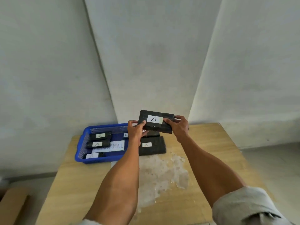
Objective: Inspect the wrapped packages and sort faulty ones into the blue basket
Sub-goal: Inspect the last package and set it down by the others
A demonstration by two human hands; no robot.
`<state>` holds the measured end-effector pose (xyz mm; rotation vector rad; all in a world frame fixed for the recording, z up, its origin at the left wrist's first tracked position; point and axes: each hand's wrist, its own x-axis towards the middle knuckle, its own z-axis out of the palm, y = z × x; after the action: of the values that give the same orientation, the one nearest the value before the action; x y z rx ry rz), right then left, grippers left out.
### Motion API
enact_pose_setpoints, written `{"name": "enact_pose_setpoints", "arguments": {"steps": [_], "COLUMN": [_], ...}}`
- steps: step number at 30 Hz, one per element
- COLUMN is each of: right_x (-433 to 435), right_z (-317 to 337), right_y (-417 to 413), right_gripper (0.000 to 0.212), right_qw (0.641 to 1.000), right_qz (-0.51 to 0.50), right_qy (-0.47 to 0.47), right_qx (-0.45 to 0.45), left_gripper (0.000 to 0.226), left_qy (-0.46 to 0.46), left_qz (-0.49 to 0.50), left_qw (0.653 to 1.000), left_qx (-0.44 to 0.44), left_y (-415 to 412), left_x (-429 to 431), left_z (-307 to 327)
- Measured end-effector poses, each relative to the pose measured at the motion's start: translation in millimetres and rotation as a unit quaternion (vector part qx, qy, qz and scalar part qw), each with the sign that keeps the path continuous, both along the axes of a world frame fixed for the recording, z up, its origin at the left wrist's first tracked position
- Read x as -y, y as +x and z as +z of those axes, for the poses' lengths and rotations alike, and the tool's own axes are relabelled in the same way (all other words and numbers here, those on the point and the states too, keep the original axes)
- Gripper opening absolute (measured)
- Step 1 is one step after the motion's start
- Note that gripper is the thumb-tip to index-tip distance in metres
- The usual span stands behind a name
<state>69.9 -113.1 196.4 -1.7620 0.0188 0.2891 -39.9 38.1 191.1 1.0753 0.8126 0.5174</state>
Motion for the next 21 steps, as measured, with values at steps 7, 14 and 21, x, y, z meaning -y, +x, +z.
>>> {"name": "enact_pose_setpoints", "arguments": {"steps": [7,14,21], "right_x": [-48.0,-65.2,-64.6], "right_z": [27.5,41.3,45.9], "right_y": [-19.3,-32.6,-40.9], "right_gripper": [0.034,0.026,0.034], "right_qw": [1.000,0.999,0.997], "right_qz": [-0.014,-0.023,-0.025], "right_qy": [0.017,-0.005,-0.011], "right_qx": [0.020,0.044,0.078], "left_gripper": [0.030,0.032,0.028], "left_qy": [0.013,0.020,0.013], "left_qz": [0.003,0.004,0.015], "left_qw": [0.999,0.997,0.997], "left_qx": [0.037,0.081,0.073], "left_y": [-52.2,-77.2,-78.2], "left_x": [-37.8,-42.0,-43.5], "left_z": [6.6,5.9,4.2]}}
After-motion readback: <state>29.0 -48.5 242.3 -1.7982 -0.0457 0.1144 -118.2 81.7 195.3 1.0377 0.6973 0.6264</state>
